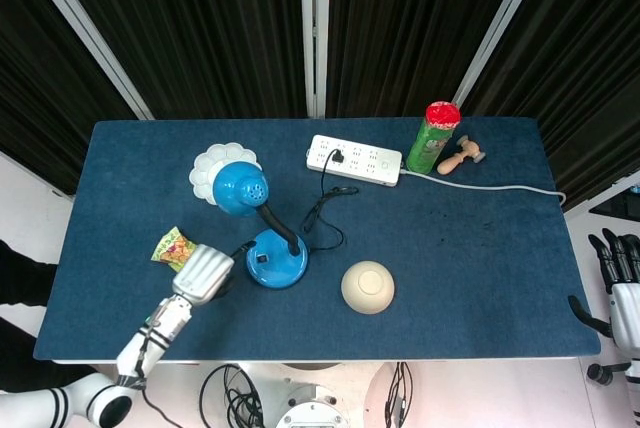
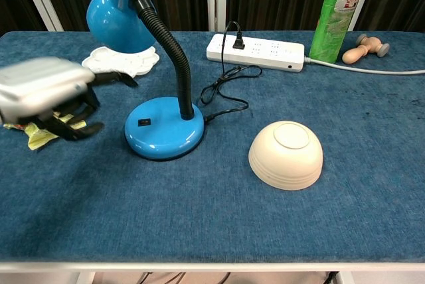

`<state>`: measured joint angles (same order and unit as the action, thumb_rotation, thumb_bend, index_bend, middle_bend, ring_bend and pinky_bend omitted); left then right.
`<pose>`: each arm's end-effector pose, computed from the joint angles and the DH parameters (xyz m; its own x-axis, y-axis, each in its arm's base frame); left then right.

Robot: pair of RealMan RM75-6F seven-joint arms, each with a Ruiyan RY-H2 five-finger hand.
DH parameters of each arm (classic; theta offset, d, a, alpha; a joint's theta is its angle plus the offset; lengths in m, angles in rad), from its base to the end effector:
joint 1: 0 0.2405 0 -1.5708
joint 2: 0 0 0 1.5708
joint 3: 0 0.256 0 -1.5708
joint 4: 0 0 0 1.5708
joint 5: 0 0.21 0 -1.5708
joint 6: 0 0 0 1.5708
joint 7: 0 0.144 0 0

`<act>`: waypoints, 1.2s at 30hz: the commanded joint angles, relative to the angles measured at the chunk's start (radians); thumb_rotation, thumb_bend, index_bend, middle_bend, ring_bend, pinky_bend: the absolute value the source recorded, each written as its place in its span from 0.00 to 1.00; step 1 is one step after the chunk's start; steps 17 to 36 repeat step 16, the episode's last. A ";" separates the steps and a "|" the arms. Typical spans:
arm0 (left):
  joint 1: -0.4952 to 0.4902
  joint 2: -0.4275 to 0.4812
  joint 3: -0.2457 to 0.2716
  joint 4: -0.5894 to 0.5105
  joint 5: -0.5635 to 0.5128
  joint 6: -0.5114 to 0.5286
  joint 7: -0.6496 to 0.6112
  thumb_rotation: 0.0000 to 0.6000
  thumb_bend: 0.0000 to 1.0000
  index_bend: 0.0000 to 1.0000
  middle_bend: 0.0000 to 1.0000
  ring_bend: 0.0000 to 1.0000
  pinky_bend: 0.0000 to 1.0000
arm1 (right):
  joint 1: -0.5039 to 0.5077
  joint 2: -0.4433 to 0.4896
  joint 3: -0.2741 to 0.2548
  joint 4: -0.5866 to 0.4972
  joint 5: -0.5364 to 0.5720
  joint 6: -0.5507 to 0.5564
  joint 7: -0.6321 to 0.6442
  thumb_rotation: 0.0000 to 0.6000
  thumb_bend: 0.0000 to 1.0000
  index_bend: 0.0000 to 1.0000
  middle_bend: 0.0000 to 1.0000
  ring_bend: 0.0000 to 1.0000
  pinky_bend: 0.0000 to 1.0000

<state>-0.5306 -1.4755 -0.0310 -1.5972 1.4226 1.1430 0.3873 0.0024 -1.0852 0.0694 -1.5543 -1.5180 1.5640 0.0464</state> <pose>-0.1823 0.2669 0.0012 0.5308 0.1629 0.8317 0.7832 -0.4692 -0.4079 -0.3293 -0.1589 0.1880 0.4387 0.0661 0.8962 -0.8985 0.0487 0.4362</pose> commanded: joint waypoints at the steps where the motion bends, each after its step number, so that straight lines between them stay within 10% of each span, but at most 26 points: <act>1: 0.084 0.088 0.011 -0.038 0.053 0.142 -0.044 1.00 0.40 0.20 0.75 0.73 0.74 | 0.000 -0.001 -0.001 0.000 -0.002 0.000 0.000 1.00 0.19 0.00 0.00 0.00 0.00; 5: 0.182 0.137 0.026 0.028 0.082 0.299 -0.087 1.00 0.29 0.23 0.47 0.41 0.58 | 0.001 -0.004 -0.006 -0.002 -0.011 -0.002 -0.009 1.00 0.19 0.00 0.00 0.00 0.00; 10: 0.269 0.196 0.036 0.074 0.039 0.370 -0.125 1.00 0.09 0.16 0.06 0.00 0.10 | 0.007 -0.005 -0.011 -0.008 -0.021 -0.008 -0.028 1.00 0.19 0.00 0.00 0.00 0.00; 36: 0.318 0.265 0.040 0.067 0.019 0.373 -0.244 1.00 0.03 0.13 0.02 0.00 0.02 | 0.019 -0.010 -0.014 -0.018 -0.019 -0.031 -0.053 1.00 0.19 0.00 0.00 0.00 0.00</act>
